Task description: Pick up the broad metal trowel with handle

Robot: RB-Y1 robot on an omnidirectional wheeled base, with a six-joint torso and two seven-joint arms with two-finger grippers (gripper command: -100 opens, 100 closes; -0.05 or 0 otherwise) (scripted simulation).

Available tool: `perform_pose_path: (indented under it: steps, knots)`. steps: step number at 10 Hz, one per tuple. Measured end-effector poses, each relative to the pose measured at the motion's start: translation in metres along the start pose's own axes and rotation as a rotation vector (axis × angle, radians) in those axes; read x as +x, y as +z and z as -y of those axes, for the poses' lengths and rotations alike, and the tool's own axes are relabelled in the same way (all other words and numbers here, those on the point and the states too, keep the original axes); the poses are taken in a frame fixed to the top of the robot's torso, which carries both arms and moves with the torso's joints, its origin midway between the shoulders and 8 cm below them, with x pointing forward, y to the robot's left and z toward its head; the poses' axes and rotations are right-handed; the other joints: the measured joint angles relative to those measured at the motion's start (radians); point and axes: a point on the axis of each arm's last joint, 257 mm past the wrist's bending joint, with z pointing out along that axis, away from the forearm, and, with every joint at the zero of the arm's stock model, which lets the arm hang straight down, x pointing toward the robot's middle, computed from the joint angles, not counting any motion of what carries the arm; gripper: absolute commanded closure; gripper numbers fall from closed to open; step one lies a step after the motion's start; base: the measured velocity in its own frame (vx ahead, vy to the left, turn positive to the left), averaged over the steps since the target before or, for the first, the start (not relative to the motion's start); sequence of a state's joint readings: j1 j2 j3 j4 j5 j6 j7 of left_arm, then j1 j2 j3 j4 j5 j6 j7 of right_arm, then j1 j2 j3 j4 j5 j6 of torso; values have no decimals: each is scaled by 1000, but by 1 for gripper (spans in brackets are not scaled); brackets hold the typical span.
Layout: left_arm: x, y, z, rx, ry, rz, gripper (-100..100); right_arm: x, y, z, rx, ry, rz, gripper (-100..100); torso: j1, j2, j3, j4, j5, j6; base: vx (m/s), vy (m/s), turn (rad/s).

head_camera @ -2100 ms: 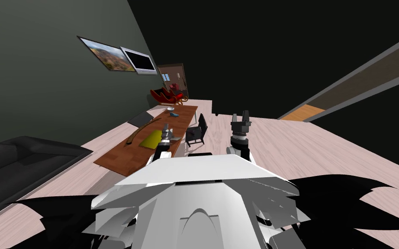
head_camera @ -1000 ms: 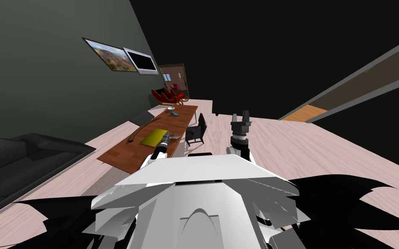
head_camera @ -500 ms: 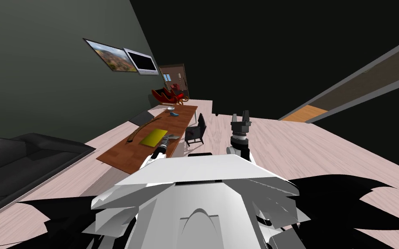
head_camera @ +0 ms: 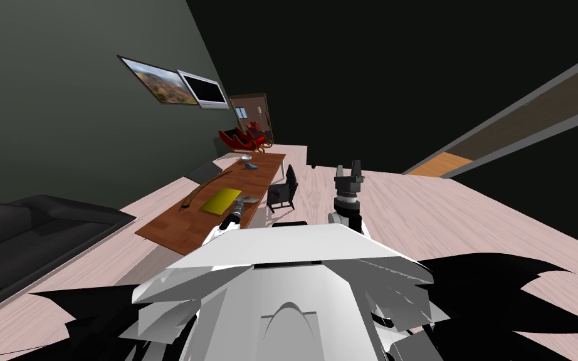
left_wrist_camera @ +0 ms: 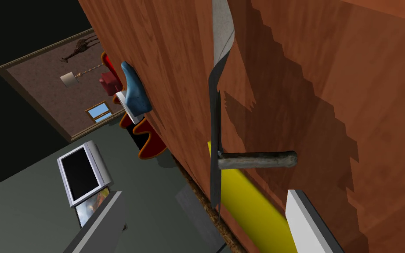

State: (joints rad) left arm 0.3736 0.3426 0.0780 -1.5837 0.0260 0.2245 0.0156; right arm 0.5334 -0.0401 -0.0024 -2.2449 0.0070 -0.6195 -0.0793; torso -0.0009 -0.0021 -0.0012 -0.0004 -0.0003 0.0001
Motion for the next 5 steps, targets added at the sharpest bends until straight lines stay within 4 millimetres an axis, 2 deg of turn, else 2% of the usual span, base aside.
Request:
perform_pose_path:
  steps: [3,4,5]
  knots:
    - [-2,5,-18,-66,0,2,-100,0,0,0,0,0,0,0,-1,-2,-1,0,0,0,46,-22,-28]
    - [-2,5,-19,-70,0,2,0,0,0,0,0,0,0,0,0,-1,0,0,0,0,5,-2,2]
    - [-2,5,-18,-70,0,2,-100,0,0,0,0,0,0,0,1,1,1,0,0,0,27,13,-7]
